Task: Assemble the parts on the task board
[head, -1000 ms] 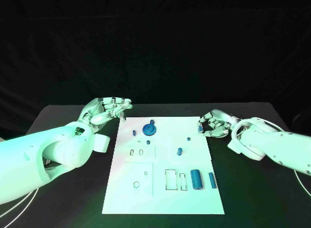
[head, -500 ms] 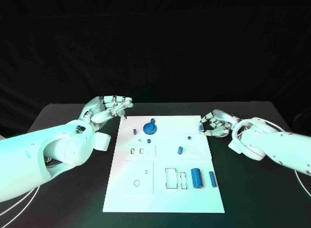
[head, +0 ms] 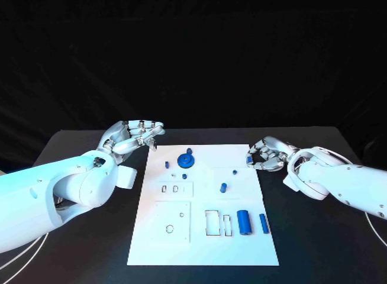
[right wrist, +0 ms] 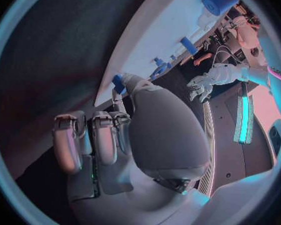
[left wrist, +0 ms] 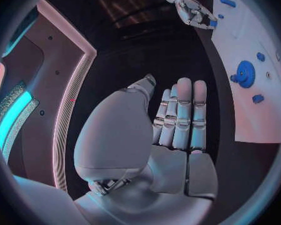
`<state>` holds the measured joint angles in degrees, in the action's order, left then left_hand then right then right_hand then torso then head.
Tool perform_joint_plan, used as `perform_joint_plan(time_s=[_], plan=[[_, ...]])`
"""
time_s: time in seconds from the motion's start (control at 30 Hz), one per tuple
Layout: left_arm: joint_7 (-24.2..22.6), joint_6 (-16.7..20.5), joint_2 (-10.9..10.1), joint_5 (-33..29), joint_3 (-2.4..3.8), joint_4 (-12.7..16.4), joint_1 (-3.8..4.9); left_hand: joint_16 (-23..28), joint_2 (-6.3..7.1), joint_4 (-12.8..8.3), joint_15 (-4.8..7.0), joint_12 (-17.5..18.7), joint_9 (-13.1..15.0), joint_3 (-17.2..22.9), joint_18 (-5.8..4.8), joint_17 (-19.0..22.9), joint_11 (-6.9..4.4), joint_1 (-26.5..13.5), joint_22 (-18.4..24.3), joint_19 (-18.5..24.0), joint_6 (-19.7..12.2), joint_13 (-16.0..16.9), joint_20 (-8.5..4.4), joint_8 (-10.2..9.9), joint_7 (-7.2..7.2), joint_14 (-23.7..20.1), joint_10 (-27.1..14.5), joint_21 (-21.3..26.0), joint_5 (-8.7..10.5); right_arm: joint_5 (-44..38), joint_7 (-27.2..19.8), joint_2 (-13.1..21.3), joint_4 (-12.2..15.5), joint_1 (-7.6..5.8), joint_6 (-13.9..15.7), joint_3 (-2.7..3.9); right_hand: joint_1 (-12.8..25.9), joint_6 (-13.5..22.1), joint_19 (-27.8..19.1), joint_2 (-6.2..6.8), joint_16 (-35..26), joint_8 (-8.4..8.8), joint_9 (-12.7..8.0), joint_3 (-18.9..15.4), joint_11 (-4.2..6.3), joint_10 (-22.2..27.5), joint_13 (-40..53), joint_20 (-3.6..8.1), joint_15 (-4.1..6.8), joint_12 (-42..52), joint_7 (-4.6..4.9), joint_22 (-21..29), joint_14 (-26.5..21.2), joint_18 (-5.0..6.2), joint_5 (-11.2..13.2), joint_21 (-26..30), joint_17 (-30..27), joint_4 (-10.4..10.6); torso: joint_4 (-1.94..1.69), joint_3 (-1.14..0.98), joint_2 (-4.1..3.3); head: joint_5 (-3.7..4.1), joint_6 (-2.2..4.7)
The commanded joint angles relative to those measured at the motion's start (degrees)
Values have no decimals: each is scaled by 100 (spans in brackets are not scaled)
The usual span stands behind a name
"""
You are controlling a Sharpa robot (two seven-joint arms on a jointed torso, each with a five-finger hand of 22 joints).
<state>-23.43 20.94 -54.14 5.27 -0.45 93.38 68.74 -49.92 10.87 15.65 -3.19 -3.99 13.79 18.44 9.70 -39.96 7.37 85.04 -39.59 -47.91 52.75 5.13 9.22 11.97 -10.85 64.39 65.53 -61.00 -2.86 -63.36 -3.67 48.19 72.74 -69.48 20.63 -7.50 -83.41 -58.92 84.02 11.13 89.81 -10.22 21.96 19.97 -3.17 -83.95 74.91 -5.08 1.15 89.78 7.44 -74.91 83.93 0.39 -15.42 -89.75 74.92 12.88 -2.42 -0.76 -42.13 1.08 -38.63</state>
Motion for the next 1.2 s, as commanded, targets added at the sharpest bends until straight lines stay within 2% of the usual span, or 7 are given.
perform_joint_plan(time_s=[0.03,0.1,0.23,0.47,0.87,1.03,1.2], plan=[[-28,-90,2,15,3,9,4,-39,-2,7,-9,-2,5,21,79,5,-3,54,-6,44,-30,9,4,-24,-14,-36,-21,-20,-4,-18,-74,-11,26,6,164,-1,-18,-122,598,-100,19,-107,57,120,71,-605,1509,61,68,22,-66,-1509,607,-39,28,-25,1508,-43,-4,2,-2,11,4],[-29,-91,1,15,3,9,4,-39,-2,7,-9,-2,5,21,79,5,-3,54,-6,44,-30,9,4,-24,-14,-36,-21,-20,-4,3,-95,-13,39,6,299,-1,-11,-226,598,-168,19,-235,119,275,139,-605,1509,113,125,22,-143,-1509,607,-39,233,-25,1508,-116,-6,4,3,12,1],[-29,-93,0,15,3,8,4,-50,-7,17,-12,1,6,26,79,11,-1,44,-13,53,-37,8,7,-29,-15,-38,-31,-32,-4,41,-76,-13,80,6,625,-1,80,-303,598,-199,19,-442,235,444,227,-605,1509,181,192,22,-238,-1509,607,-39,205,-25,1508,-230,-10,5,2,8,1],[-28,-93,-5,15,3,1,4,-50,-7,17,-12,1,6,26,79,11,-1,44,-13,53,-37,8,7,-29,-15,-38,-31,-32,-4,-28,101,12,221,-4,992,8,113,-294,598,-204,19,-503,274,492,247,-605,1509,194,197,22,-253,-1509,607,-39,200,-25,1508,-273,-2,12,16,-15,-17],[-20,-115,36,15,-11,-71,4,-64,30,26,-14,-3,11,4,79,20,-1,17,-22,68,-38,11,10,-31,-13,-42,-31,-47,-3,-233,969,-181,1151,-239,1026,26,350,-148,598,-155,19,-594,340,580,218,-605,1509,172,158,22,-213,-1509,607,-39,206,-25,1508,-299,30,54,92,-118,-97],[10,-113,104,25,-32,-136,4,-68,35,30,-14,-5,12,-2,79,22,-2,8,-24,71,-37,12,11,-30,-13,-43,-29,-51,-4,-400,1550,-560,1532,-225,1066,1,386,-129,598,-168,19,-608,348,605,220,-605,1509,168,156,22,-215,-1509,607,-39,218,-25,1508,-296,19,72,132,-208,-174],[45,-90,168,53,-53,-196,3,-71,30,33,-14,-7,14,0,79,23,-2,6,-26,72,-34,13,11,-29,-13,-42,-26,-53,-4,-630,1955,-958,1646,-136,1053,-39,418,-120,598,-152,19,-621,354,612,220,-605,1509,167,156,22,-215,-1509,607,-39,191,-25,1508,-296,17,105,170,-247,-213]])
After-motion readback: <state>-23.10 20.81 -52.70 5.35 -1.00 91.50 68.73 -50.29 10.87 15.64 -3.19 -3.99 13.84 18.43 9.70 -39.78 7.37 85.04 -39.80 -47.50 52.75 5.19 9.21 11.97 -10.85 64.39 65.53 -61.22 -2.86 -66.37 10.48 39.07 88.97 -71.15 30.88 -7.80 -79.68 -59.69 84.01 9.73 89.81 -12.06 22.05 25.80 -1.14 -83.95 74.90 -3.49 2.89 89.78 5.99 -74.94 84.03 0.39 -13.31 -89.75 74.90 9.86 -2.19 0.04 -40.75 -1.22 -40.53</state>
